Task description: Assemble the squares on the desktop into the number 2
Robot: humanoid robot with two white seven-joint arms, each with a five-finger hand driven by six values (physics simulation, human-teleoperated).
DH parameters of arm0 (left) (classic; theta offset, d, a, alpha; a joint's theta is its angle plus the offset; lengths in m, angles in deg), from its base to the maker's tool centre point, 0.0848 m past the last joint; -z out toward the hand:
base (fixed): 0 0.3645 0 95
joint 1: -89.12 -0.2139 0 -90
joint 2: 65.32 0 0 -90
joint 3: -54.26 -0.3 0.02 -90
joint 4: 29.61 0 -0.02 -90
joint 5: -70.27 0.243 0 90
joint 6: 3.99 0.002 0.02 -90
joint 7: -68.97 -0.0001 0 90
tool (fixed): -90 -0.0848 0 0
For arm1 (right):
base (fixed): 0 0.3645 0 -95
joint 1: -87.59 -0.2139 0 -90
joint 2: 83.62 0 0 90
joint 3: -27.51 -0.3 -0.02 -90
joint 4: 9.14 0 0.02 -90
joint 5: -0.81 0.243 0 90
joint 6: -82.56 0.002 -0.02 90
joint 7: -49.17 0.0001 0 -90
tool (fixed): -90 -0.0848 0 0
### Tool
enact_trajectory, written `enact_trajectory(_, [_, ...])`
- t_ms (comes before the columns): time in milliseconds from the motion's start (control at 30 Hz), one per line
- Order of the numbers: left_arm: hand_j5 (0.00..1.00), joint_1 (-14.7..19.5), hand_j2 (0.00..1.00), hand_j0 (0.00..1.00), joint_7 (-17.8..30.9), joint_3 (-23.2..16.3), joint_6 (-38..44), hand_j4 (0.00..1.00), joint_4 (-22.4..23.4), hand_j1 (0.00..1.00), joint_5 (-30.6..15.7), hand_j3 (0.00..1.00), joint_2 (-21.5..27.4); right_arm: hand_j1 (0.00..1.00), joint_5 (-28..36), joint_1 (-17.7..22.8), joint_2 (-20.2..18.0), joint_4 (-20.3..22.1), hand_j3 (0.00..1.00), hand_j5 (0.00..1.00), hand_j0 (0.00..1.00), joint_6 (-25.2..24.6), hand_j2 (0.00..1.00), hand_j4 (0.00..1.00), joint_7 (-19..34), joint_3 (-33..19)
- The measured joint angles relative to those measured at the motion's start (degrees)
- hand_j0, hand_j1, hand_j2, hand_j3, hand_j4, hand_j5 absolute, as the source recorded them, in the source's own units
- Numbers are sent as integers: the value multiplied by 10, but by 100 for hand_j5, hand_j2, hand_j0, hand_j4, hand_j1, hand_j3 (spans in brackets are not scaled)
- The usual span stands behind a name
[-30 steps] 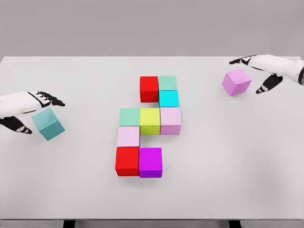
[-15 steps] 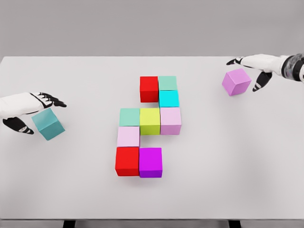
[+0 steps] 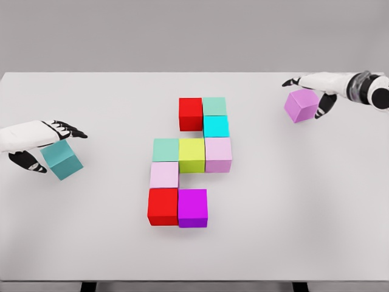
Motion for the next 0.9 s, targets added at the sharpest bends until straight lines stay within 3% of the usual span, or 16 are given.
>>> enact_trajectory(233, [100,1,100,100,0,-7,0,100,8,100,4,100,-3,94,-4,-4,16,-24,94,94,94,1,94,94,-3,8])
enact_trajectory(333, [100,1,100,100,0,-10,0,100,9,100,8,100,-4,86,-4,-4,19,-31,86,86,86,1,86,86,-3,9])
enact_trajectory(433, [87,1,87,87,0,-11,0,87,9,87,9,87,-4,82,-4,-4,20,-34,82,82,82,2,82,82,-3,11])
enact_trajectory(600, [79,0,79,79,0,-12,0,79,9,79,10,79,-3,67,-5,-4,21,-35,67,67,67,3,67,67,-4,13])
enact_trajectory(800, [74,-1,74,74,-1,-17,4,74,9,74,3,74,-1,67,-4,-4,19,-33,67,67,67,5,67,67,-4,12])
enact_trajectory(900, [66,-2,66,66,2,-18,4,66,9,66,3,66,0,67,-4,-7,17,-29,67,67,67,15,67,67,-3,12])
